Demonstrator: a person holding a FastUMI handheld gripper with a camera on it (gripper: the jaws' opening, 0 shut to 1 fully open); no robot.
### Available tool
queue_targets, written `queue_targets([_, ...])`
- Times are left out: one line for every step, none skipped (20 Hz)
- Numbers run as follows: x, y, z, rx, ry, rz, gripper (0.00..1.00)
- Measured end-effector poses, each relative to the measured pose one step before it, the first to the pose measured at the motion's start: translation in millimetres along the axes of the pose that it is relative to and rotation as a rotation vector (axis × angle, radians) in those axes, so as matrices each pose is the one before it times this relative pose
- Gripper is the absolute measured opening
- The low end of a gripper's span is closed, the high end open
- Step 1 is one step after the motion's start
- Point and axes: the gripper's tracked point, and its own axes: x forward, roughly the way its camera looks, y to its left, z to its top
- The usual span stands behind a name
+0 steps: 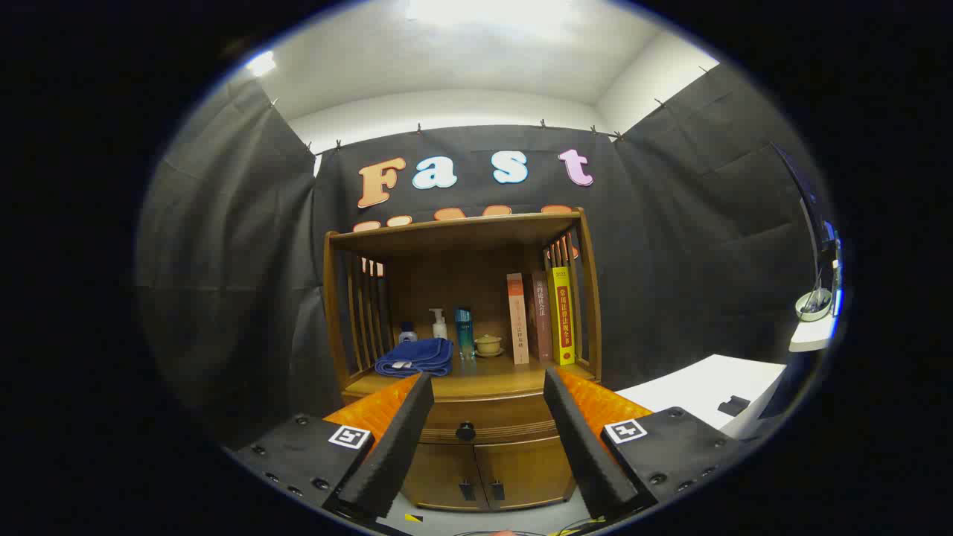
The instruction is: Pull open the drawer, take out the items inside it, and place them on the countertop above the cabinet.
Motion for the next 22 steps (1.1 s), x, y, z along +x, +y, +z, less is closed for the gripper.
queue_targets([1.39, -0.91, -1.99, 0.00229, 0.00332, -0.00156, 0.98])
queue_targets([0.29, -1.96, -0.79, 0.00306, 0.00075, -0.00415, 0.98])
queue_targets([0.16, -2.92, 0.32, 0.00298, -0.00094, -0.00510, 0.98])
queue_targets([0.60, -1.22, 0.43, 0.00254, -0.00181, -0.00375, 0.98])
queue_targets([-0.37, -0.95, -0.32, 0.00107, -0.00108, -0.00270, 0.98])
queue_targets([-0.42, -0.42, -0.08, -0.00027, -0.00061, -0.00110, 0.98])
queue_targets([0.80, -0.95, -0.79, -0.00097, -0.00018, 0.00062, 0.98])
queue_targets([0.23, 0.04, -0.71, -0.00151, 0.00178, -0.00052, 0.98])
queue_targets([0.64, -0.75, -0.75, -0.00003, 0.00175, -0.00268, 0.98])
queue_targets([-0.05, 0.02, -0.44, 0.00214, 0.00006, 0.00013, 0.98])
queue_targets([-0.07, 0.83, -0.10, 0.00171, 0.00002, 0.00082, 0.98])
queue_targets([-0.85, -0.24, -0.36, -0.00049, 0.00005, 0.00019, 0.98])
queue_targets([-0.55, 0.16, -0.95, -0.00264, 0.00058, 0.00065, 0.98])
queue_targets([-0.52, 0.86, -0.59, -0.00269, 0.00151, 0.00217, 0.98])
queue_targets([0.57, 1.53, -0.05, -0.00183, 0.00183, 0.00184, 0.98])
queue_targets([0.12, 0.94, -0.37, 0.00010, -0.00076, 0.00120, 0.98])
queue_targets([-0.32, 1.09, 1.28, 0.00060, -0.00156, 0.00085, 0.98])
queue_targets([0.10, 1.02, -0.41, -0.00016, -0.00105, 0.00184, 0.98])
queue_targets([0.29, 0.90, -0.02, -0.00129, -0.00030, 0.00105, 0.98])
queue_targets([-0.90, -0.05, 0.05, -0.00126, -0.00099, 0.00027, 0.98])
queue_targets([-0.66, -1.00, 0.32, -0.00070, -0.00098, -0.00061, 0.98])
queue_targets([-0.33, 0.24, -0.50, 0.00049, -0.00013, -0.00036, 0.98])
